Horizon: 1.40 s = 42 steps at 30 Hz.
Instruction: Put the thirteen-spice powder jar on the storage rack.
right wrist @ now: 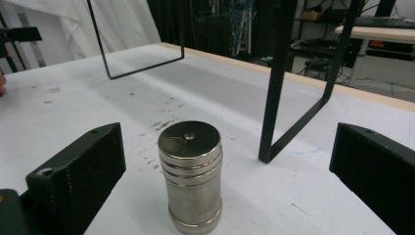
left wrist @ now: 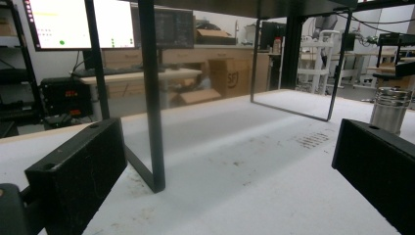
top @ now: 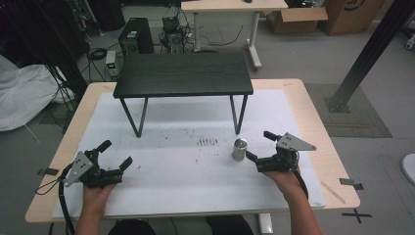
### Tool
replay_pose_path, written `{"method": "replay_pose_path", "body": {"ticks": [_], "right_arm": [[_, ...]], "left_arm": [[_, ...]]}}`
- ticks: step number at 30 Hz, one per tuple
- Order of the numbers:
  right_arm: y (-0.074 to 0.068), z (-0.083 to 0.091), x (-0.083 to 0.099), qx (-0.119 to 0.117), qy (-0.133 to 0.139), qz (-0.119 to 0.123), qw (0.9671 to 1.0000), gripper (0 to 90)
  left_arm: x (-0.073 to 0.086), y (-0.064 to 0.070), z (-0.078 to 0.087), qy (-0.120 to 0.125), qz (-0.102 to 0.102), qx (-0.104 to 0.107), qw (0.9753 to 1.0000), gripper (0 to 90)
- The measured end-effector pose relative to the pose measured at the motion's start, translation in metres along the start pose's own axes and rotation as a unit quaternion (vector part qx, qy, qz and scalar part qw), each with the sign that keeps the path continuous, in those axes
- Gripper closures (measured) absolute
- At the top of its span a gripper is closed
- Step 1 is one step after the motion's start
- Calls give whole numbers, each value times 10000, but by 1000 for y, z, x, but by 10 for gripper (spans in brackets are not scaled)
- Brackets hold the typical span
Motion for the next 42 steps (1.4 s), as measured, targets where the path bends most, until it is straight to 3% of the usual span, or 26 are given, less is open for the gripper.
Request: {"method": "replay_pose_path", "body": {"ticks": [17, 30, 33, 42], "right_arm": [[-8, -25, 2, -233, -666, -26, 9975, 0], [-10, -37, 5, -233, -854, -86, 9960, 0], [-10, -41, 6, -242, -1002, -112, 9946, 6], [-12, -44, 8, -323, -1199, -132, 9922, 138]], "left_arm": [[0, 0, 0, -2, -3, -2, 10000, 2], [0, 0, 0, -2, -6, -2, 10000, 2], [0, 0, 0, -1, -7, -5, 10000, 2], [0, 0, 0, 4, -1, -4, 10000, 2]]}}
Point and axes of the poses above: each handheld gripper's, and its own axes: z roughly backward along the jaws, x roughly out of its underside, y roughly to its right, the point moved 3 cm from there along -z, roughly forward along the jaws
